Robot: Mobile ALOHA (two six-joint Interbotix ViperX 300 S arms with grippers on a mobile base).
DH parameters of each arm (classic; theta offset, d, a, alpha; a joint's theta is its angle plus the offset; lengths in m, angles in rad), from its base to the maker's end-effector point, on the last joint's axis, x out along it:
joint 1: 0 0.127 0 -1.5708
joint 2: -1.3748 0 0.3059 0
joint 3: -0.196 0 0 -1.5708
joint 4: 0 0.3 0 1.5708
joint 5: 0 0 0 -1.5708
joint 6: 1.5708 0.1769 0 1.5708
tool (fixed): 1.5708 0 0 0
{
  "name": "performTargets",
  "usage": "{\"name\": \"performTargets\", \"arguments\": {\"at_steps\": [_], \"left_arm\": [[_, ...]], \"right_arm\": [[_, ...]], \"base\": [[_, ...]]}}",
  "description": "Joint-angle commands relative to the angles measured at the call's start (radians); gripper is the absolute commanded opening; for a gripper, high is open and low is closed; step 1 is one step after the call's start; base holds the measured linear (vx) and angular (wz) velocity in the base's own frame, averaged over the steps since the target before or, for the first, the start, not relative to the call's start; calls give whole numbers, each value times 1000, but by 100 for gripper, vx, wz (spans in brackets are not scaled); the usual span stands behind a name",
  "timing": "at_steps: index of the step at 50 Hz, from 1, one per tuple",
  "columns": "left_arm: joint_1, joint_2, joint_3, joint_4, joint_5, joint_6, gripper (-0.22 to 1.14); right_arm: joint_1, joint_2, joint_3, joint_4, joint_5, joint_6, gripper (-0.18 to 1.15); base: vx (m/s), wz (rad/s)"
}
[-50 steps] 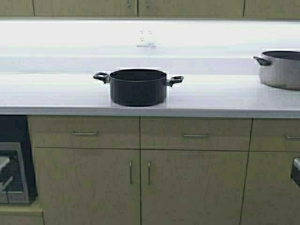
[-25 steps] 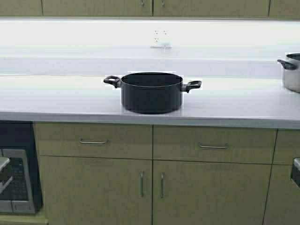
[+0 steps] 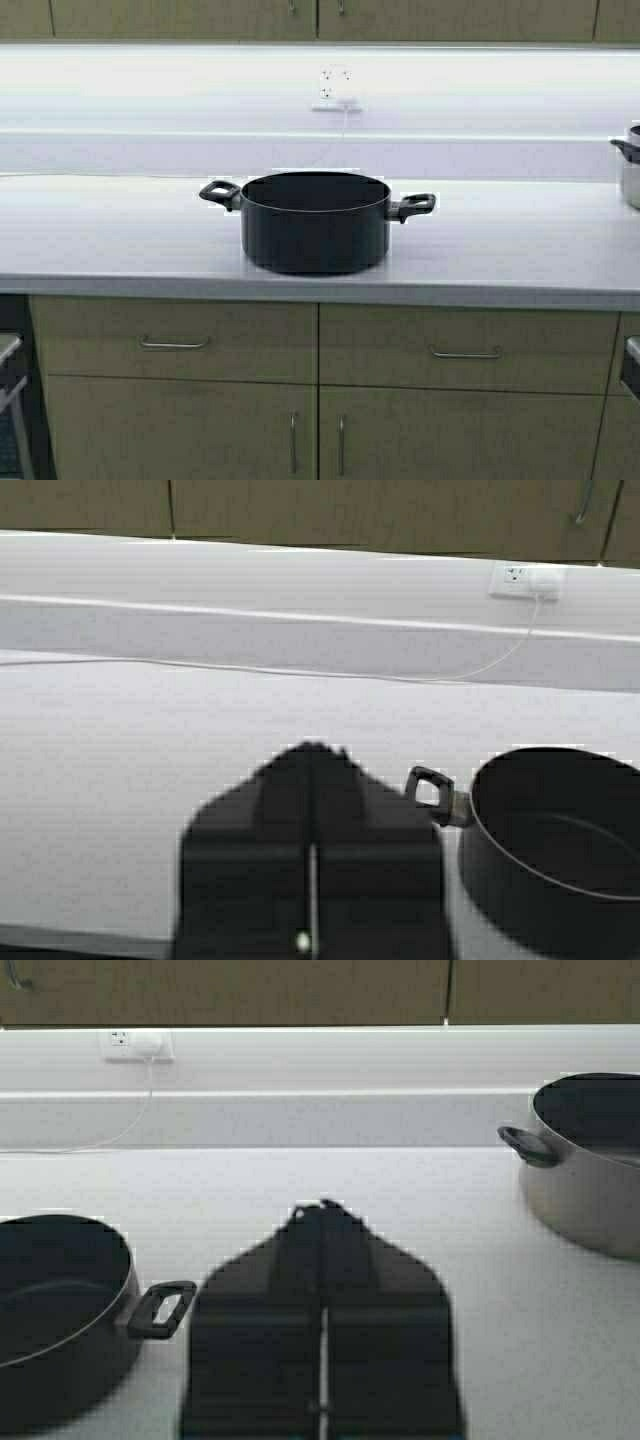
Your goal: Open the cabinet, put the pot inside, then close it
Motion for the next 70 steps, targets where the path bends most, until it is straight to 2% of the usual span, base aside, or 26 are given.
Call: {"name": "performTargets", "arguments": {"at_steps": [1, 27, 50, 60, 63, 65, 67, 70], "left_arm": [[0, 12, -12, 2, -2, -2, 3], [0, 72, -14, 5, -2, -2, 3], [0, 48, -8, 3, 15, -6, 3], [-3, 40, -11, 0, 34, -8, 5], [-23, 35, -17, 5, 32, -6, 11], [-51, 31, -20, 8, 32, -2, 19], [-83, 26, -20, 20, 37, -2, 34], [-150, 25, -18, 35, 49, -18, 63]], "right_arm": [[2, 3, -26, 0, -6, 0, 5], [2, -20, -18, -2, -2, 0, 5], [2, -21, -15, -2, 2, 2, 5], [48, -12, -20, -2, 2, 2, 6], [69, -11, -26, 0, -2, 8, 9], [97, 0, -31, 0, 2, 17, 17], [138, 12, -35, -2, 2, 23, 30], [209, 34, -38, -2, 0, 34, 59]], "base": [[29, 3], [33, 8], [22, 3], [13, -5], [8, -4], [7, -4], [6, -3], [5, -4]]}}
